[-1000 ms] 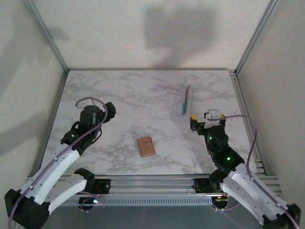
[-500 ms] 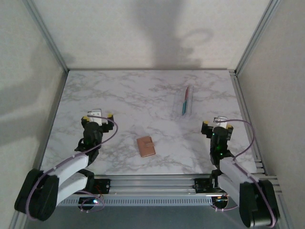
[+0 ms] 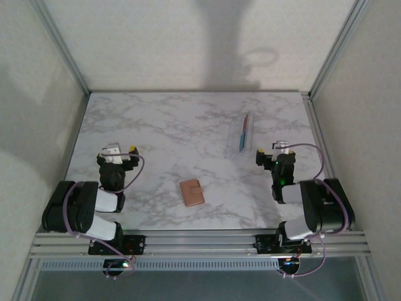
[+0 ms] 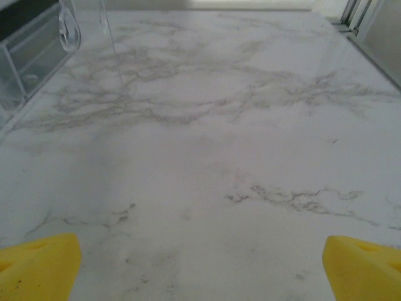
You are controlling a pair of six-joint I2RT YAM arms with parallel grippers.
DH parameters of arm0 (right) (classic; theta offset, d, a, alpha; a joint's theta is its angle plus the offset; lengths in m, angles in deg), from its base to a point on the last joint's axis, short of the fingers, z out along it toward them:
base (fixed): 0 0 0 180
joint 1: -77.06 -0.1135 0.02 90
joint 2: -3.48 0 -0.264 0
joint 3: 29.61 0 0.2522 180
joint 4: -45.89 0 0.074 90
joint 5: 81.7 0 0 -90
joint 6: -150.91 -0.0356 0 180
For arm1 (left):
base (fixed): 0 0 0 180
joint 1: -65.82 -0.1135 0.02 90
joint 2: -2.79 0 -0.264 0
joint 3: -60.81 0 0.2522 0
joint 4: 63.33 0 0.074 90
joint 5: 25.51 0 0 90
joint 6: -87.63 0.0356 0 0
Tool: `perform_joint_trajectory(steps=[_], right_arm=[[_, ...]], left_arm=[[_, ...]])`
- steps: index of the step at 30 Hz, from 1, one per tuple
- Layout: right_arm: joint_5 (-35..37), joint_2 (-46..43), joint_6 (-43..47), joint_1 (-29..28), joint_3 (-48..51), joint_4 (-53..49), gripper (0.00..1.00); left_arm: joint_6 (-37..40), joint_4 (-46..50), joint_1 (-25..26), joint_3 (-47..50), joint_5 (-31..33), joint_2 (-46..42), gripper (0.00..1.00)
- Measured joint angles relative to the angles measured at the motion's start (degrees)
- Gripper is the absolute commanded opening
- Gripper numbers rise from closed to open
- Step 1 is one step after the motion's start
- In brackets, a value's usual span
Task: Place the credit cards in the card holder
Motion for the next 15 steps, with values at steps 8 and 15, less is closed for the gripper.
perform_joint_trajectory(steps=[8,15], right_arm=[[-1.4,0.1,-1.0,1.4,-6.7,-5.7,0.99],[-2.2,0.1,-1.0,1.5,-6.7,-8.0,0.99]], left_arm=[[-1.4,0.0,-0.8,-3.3,-0.9,0.1,1.0],[-1.5,0.2,-0.8,-3.3,-2.4,0.1,1.0]])
